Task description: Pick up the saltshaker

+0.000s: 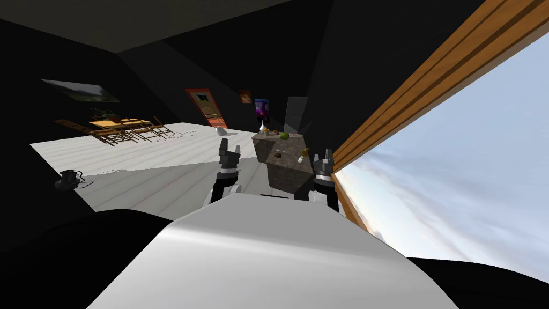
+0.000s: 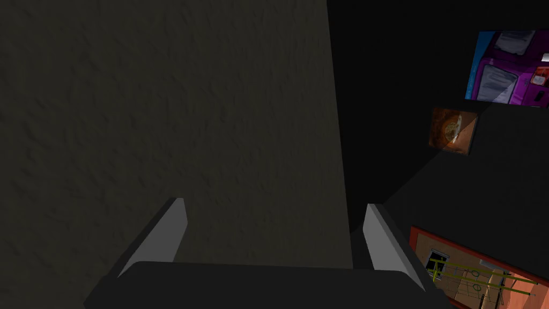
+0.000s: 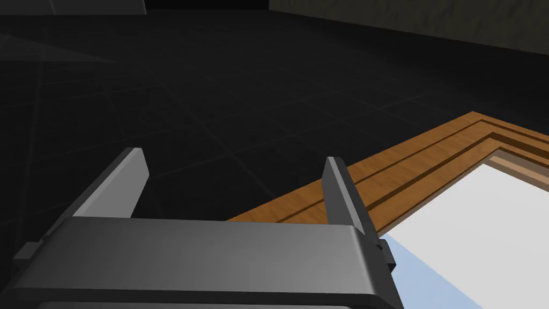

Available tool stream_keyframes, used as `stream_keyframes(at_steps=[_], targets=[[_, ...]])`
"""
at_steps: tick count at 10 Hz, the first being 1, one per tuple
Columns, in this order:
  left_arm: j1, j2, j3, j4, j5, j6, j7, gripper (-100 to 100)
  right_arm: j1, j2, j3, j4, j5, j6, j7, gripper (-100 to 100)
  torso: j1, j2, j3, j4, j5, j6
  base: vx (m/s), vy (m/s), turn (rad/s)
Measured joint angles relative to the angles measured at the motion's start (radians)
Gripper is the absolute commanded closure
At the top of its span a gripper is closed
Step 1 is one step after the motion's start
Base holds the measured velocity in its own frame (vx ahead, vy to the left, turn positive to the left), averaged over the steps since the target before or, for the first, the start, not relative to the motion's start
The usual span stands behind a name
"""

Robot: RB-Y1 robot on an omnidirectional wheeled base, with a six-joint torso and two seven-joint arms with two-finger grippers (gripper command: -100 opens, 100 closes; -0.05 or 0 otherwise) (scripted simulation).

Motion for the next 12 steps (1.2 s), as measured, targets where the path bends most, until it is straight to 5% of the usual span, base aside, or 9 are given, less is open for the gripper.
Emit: stream_keyframes(at_steps=[12], targets=[[0.0, 0.0, 0.0, 0.0, 0.0, 0.0, 0.0, 0, 0.138, -0.318, 0.007, 0.228, 0.076, 0.015, 0.016, -100, 0.005, 0.003, 0.002, 0.001, 0.001, 0.0, -0.046, 0.107, 0.082]])
